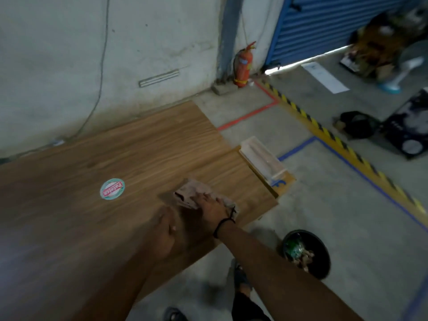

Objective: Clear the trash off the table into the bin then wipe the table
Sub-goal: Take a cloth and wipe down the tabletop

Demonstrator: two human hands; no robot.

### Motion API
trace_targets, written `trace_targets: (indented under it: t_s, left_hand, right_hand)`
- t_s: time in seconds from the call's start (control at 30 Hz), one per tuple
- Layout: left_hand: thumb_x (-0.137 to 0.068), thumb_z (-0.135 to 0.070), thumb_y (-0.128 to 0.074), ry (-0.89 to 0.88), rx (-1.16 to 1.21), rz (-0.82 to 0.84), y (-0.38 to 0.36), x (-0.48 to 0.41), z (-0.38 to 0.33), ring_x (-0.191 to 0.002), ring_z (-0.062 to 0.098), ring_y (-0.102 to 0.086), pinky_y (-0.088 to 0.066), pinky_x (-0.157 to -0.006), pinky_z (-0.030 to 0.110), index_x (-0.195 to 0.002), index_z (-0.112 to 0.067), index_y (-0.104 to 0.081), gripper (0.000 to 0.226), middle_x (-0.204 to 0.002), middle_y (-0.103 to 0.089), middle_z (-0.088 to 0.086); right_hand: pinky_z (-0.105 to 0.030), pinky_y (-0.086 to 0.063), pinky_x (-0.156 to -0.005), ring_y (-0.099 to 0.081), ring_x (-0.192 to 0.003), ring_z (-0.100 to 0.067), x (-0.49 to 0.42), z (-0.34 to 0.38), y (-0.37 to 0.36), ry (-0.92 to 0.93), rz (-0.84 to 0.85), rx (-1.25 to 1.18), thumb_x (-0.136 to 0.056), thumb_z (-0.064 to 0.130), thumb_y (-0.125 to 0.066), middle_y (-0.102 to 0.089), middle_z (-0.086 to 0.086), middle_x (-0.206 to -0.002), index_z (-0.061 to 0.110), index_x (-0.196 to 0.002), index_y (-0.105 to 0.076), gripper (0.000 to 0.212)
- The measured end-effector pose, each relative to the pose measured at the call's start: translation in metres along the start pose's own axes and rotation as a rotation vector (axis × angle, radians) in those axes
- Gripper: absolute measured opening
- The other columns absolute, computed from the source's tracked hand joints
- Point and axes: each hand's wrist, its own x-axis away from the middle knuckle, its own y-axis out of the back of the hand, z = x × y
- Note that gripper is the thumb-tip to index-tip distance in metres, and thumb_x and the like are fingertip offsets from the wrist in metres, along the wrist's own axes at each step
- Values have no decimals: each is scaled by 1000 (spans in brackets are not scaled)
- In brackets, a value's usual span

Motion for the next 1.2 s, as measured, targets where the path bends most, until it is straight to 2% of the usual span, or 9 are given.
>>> trace_targets:
  t_s: [0.13, 0.23, 0.5, 0.6, 0.7, 0.77, 0.87, 0.97, 1.2]
  left_hand:
    - [-92, -11, -53, -59, -52, 57, 3, -16, 16, -141, 37, -27, -26, -113, 39, -148, -4, -22, 64, -155, -20, 23]
    - [-92, -21, -53, -60, -80, 77, -5, -25, 26, -139, 38, -33, -32, -111, 41, -148, -4, -25, 65, -158, -15, 19]
    - [-92, -31, -41, -48, -126, 46, -18, -27, 29, -136, 35, -37, -32, -111, 42, -146, -5, -30, 61, -158, -18, 16]
    - [-99, -23, -37, 13, 290, 46, -18, -28, 37, -142, 27, -30, -24, -117, 43, -147, -10, -27, 51, -155, -25, 8]
    - [-102, -9, -35, 78, 712, 73, -3, -18, 27, -140, 22, -32, -24, -116, 38, -148, -15, -19, 49, -153, -30, 8]
    - [-101, -7, -35, 107, 829, 48, 8, -9, 24, -138, 21, -34, -26, -113, 32, -147, -10, -25, 47, -149, -36, 11]
    - [-101, -22, -40, 45, 509, -172, 24, 5, 34, -127, 24, -49, -33, -103, 29, -137, -13, -48, 38, -136, -54, 7]
    - [-96, -26, -51, 22, 172, -276, 35, 7, 47, -111, 33, -60, -45, -93, 38, -128, -14, -57, 34, -124, -64, 13]
    - [-84, -33, -39, -106, -189, -136, 41, -23, 41, -129, 40, -46, -30, -108, 54, -129, -2, -55, 57, -135, -55, 20]
  right_hand:
    - [-53, -5, -119, -14, -147, -23, 42, -46, 40, -349, -302, 11, -93, 7, -38, -12, 3, -161, 33, -151, -17, 67]
    - [-59, -5, -117, -4, -149, -24, 55, -105, 58, -560, -312, 82, -91, 9, -37, -5, 5, -162, 38, -149, -16, 68]
    - [-60, 5, -115, 10, -147, -36, 43, -45, -28, -574, -207, 26, -97, 20, -29, 6, -9, -161, 32, -151, -13, 57]
    - [-65, 1, -112, 1, -147, -40, 54, 23, -64, -436, -180, 42, -97, 24, -25, 1, -12, -161, 31, -150, -17, 53]
    - [-69, -18, -107, -29, -140, -41, 68, 71, -83, -283, -197, 2, -92, 20, -26, -28, -13, -154, 31, -141, -43, 53]
    - [-61, -11, -115, -17, -146, -34, 67, 74, -65, -253, -120, -61, -94, 15, -31, -15, -8, -160, 34, -148, -25, 58]
    - [-52, -27, -113, -31, -139, -31, 64, 44, -15, -382, -294, -175, -90, 10, -38, -19, -3, -159, 39, -148, -14, 70]
    - [-57, -16, -114, -19, -145, -32, 39, -3, 40, -476, -422, -87, -91, 7, -38, -13, -2, -160, 41, -148, -16, 70]
    - [-69, -6, -110, 4, -145, -42, -42, -60, 44, -595, -172, -2, -94, 19, -34, -1, -12, -160, 48, -145, -18, 60]
